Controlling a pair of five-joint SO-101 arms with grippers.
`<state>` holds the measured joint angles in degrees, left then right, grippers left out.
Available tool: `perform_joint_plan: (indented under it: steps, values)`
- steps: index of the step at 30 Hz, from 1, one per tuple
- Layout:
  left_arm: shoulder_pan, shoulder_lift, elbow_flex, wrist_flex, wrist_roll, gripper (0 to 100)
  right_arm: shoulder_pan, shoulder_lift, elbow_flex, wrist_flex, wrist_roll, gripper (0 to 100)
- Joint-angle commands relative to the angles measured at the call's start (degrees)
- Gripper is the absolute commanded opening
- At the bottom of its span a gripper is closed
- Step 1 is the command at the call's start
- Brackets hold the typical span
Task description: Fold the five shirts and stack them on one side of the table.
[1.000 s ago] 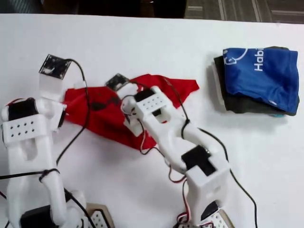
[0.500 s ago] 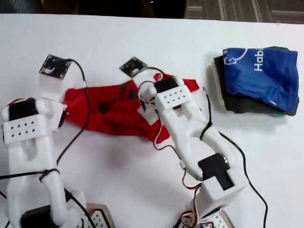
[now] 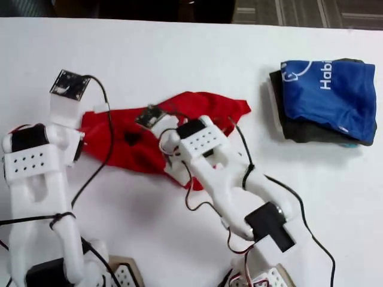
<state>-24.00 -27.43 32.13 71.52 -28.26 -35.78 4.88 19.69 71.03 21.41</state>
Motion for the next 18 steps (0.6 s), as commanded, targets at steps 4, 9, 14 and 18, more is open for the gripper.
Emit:
perform_joint_plan:
  steps: [4,9,14,18]
  values:
    - [-0.26,-1.76,-0.48,-0.88,0.18,3,-0.4,-2.95,0.53,-2.33,0.53,9.8]
    - [-0.26,-1.76,-0.75,-0.88,0.18,3,-0.66,1.01,0.26,-4.09,0.09,13.3]
    - [-0.26,-1.85,-0.31,-0.88,0.18,3,-0.75,4.62,0.44,-3.65,0.44,21.9]
    - [-0.26,-1.85,-0.4,-0.88,0.18,3,-0.75,5.49,0.44,-3.74,0.44,20.3]
